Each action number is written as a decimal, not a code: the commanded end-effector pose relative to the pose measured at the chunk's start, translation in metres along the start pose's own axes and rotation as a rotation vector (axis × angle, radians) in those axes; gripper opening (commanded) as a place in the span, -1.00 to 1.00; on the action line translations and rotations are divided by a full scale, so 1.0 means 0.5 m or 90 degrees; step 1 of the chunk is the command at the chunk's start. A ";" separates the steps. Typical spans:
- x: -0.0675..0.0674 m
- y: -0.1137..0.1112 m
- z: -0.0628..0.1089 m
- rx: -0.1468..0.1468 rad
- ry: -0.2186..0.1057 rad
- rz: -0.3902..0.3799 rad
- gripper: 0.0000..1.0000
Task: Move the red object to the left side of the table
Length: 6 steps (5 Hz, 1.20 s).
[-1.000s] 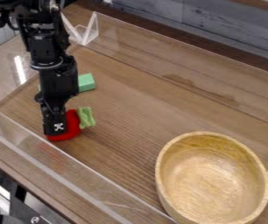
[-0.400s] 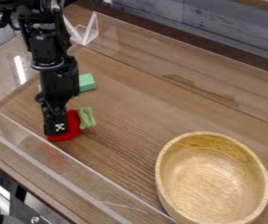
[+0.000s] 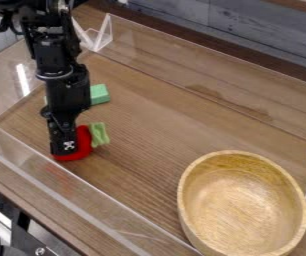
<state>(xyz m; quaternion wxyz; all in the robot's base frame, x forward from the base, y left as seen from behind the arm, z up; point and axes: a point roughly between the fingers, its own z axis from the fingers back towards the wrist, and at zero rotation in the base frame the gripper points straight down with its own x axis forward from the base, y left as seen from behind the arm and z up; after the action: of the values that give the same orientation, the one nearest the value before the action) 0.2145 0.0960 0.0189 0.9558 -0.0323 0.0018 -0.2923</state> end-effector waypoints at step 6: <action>0.021 -0.027 -0.019 -0.028 -0.001 0.002 -1.00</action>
<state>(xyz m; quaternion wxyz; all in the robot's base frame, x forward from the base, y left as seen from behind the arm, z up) 0.2186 0.0914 0.0190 0.9589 -0.0351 -0.0032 -0.2815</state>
